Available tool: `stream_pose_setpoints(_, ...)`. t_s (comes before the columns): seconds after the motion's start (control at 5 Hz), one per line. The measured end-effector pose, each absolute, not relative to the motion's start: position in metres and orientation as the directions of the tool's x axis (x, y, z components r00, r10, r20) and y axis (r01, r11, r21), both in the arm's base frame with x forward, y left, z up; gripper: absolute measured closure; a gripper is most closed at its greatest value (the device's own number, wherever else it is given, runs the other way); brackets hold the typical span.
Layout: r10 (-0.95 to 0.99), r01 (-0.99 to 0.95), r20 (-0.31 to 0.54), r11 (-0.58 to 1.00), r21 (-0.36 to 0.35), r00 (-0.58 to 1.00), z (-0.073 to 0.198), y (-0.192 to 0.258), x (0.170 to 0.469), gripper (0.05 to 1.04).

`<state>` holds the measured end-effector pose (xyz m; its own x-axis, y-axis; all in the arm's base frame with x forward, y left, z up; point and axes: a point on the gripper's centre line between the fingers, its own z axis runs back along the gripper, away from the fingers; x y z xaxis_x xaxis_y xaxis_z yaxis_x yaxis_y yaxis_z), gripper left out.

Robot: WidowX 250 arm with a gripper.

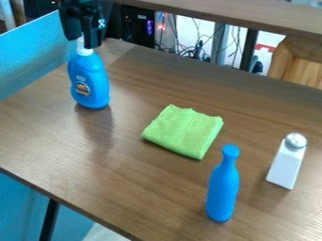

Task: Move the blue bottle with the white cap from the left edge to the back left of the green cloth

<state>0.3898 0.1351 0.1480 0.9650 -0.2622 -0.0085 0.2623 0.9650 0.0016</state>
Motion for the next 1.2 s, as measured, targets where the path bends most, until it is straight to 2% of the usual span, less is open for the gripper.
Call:
stream_pose_setpoints(0.2,-0.261,0.261,0.023,0.965,-0.001,0.965,0.158,0.133,0.390,0.077)
stream_pose_setpoints(0.4,-0.267,0.266,0.077,0.964,0.030,0.960,0.182,0.126,0.381,0.077)
stream_pose_setpoints(0.8,-0.407,0.410,0.101,0.912,-0.020,0.908,0.201,0.035,0.336,0.077)
stream_pose_setpoints(1.2,-0.507,0.513,0.078,0.854,-0.089,0.858,0.198,-0.038,0.297,0.077)
